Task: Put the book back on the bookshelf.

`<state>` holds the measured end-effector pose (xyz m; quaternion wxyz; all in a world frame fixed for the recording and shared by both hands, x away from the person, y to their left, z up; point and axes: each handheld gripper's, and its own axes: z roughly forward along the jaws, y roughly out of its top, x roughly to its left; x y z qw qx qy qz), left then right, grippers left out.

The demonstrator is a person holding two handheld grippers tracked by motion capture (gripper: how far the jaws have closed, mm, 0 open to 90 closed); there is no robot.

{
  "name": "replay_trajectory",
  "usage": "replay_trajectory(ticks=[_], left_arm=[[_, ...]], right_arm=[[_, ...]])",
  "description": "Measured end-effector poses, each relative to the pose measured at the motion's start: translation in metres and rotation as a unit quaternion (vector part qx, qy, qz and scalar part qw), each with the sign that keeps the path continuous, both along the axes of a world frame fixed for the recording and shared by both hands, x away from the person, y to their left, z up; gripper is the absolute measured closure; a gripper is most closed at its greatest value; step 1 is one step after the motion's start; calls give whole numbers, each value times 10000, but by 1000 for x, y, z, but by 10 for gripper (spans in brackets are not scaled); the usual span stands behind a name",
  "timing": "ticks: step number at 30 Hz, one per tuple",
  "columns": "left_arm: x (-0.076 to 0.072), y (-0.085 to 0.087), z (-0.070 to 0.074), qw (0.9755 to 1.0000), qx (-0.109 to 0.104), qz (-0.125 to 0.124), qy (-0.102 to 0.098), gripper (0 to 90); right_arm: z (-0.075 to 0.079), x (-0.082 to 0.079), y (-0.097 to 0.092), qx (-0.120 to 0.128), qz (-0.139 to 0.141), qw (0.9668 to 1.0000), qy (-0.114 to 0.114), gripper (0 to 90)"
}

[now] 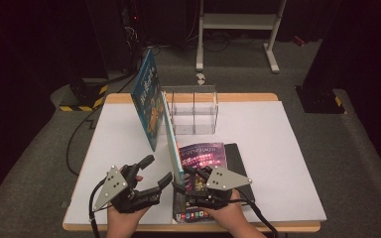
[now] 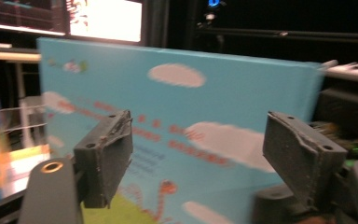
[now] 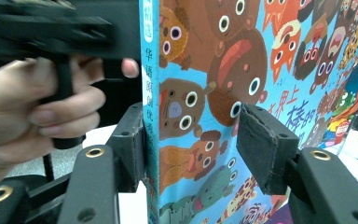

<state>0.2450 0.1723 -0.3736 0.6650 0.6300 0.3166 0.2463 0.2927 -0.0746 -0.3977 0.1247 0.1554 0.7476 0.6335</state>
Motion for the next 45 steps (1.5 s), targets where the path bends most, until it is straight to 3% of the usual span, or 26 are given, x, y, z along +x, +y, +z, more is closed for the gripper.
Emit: replay_trajectory(ticks=[3,9,12,15,18,21,25,29,33,38,45], left_arm=[[-6,-6,3,9999,23,-95,-63,222],[-5,-23,6,9997,158,-194,42,218],[-3,-32,6,9994,259,-80,202,249],[-4,-37,4,9987,425,211,206,288],[-3,-34,3,9982,442,330,253,358],[-3,-33,3,9980,460,383,216,375],[-3,-30,3,9980,438,410,196,388],[-2,-28,3,9979,442,433,174,391],[-3,-29,4,9976,484,464,152,393],[-3,-29,4,9975,521,456,141,393],[-3,-28,6,9970,602,469,133,394]], right_arm=[[-1,0,0,30,2,10000,12,449],[-2,-1,2,13,17,10000,-16,452],[-3,-3,5,-45,62,10000,-25,455],[-5,-5,9,-141,74,9999,-61,470],[-6,-5,9,-153,84,9998,-66,473],[-7,-6,8,-173,101,9998,-26,471],[-6,-9,-2,-134,185,9997,13,465],[-6,-14,-27,3,172,9998,110,460],[-4,-10,-59,58,-291,9995,83,454],[-20,12,-103,66,-1151,9930,260,453],[-38,30,-133,138,-1555,9856,645,454]])
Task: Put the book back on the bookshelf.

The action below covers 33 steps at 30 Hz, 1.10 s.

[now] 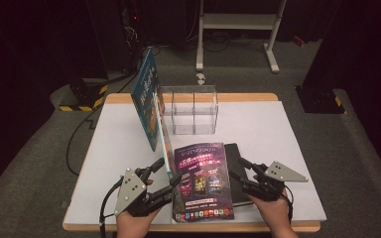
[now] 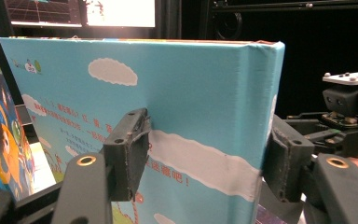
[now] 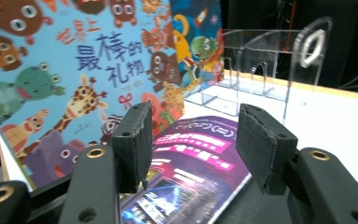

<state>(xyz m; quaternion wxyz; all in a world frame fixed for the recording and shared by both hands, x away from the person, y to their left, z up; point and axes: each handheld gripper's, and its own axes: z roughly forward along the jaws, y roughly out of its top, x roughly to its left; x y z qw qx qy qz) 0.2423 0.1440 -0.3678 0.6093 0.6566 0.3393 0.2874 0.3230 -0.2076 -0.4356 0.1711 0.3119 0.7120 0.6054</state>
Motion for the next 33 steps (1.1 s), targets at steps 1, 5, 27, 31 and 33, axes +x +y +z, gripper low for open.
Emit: replay_trajectory(ticks=[1,5,27,31,33], left_arm=[[0,0,1,10000,18,2,11,394],[0,1,2,10000,70,5,20,394],[4,13,9,9995,224,-209,105,440],[2,15,10,9994,250,-208,100,465],[1,17,10,9995,238,-206,100,483]], right_arm=[[-1,2,-2,18,-41,10000,34,454],[-4,5,-5,43,-87,9999,94,454],[-19,15,-20,22,-413,9984,379,457],[-19,14,-19,13,-407,9985,374,457],[-19,14,-19,14,-403,9985,371,457]])
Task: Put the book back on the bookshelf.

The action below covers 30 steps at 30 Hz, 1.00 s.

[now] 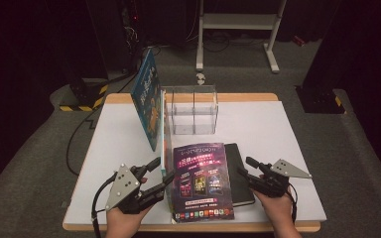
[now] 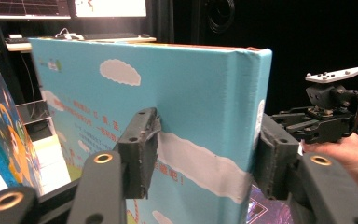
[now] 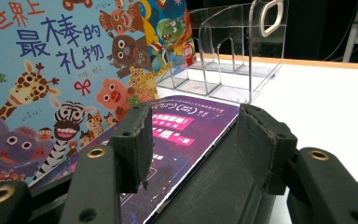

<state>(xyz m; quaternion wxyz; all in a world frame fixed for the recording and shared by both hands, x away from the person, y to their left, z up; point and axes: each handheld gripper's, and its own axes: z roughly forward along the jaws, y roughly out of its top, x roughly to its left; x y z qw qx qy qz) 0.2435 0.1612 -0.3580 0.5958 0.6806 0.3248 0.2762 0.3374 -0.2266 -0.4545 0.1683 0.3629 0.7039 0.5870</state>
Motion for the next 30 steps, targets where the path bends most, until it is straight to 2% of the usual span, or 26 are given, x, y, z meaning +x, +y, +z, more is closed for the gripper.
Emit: replay_trajectory(ticks=[3,7,10,15,17,20,21,23,30], left_arm=[[-2,3,0,10000,-25,59,-37,512],[-9,13,1,9992,-89,343,-158,601],[-15,21,3,9964,-28,805,-280,681],[-17,40,3,9918,-85,1233,-335,760],[-16,49,2,9919,-171,1227,-287,760],[-17,57,1,9885,-95,1471,-334,788],[-16,61,1,9880,-110,1505,-320,794],[-15,70,0,9879,-237,1512,-231,794],[-19,80,-6,9886,-182,1477,-218,801]], right_arm=[[0,0,0,21,7,10000,7,457],[0,0,0,42,16,10000,13,456],[0,0,0,70,23,10000,17,456],[-1,1,1,84,34,9999,46,456],[0,0,2,86,36,9999,52,457],[0,0,2,101,39,9999,47,457],[0,1,2,97,39,9999,47,456],[0,1,2,99,33,9999,66,457],[-1,1,2,53,16,10000,65,457]])
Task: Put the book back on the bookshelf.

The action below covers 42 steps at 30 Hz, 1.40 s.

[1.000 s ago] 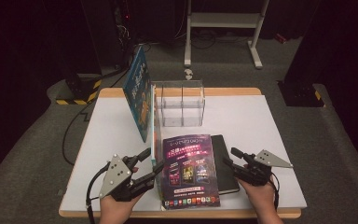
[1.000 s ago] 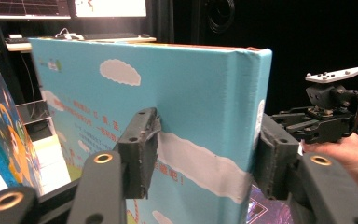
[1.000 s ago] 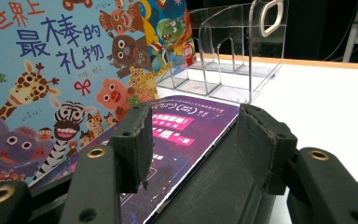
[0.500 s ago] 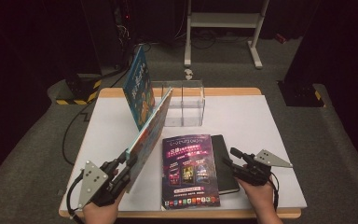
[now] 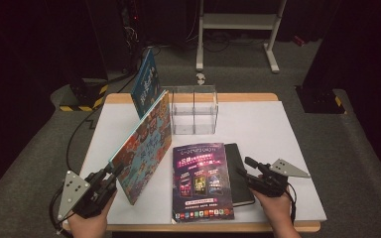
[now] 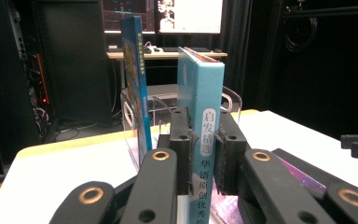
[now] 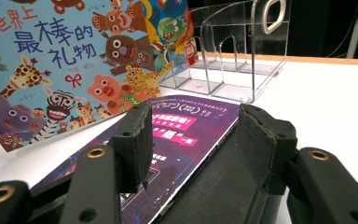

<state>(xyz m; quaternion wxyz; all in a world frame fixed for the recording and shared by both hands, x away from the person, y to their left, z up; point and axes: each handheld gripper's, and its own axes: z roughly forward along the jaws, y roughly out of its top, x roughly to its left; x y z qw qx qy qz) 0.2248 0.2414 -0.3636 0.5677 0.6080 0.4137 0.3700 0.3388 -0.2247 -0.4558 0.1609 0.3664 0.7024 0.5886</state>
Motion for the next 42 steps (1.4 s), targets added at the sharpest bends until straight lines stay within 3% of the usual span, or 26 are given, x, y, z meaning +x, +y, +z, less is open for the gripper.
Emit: replay_trajectory(ticks=[8,15,21,31,37,42], left_arm=[[-3,8,-6,9999,-17,-126,36,795],[-4,16,-10,9996,-162,-221,111,779],[-2,16,-12,9997,-139,-191,90,774],[14,8,-17,9992,15,-131,382,705],[26,3,-19,9986,127,-274,425,687],[36,3,-20,9986,68,-348,405,729]], right_arm=[[0,0,1,-32,-4,10000,4,458],[-2,0,2,-45,-15,10000,49,458],[-3,0,2,-33,-44,10000,69,458],[-3,0,-1,24,-111,9999,98,458],[-3,-1,-2,36,-132,9999,95,457],[-3,-1,-2,45,-126,9999,84,457]])
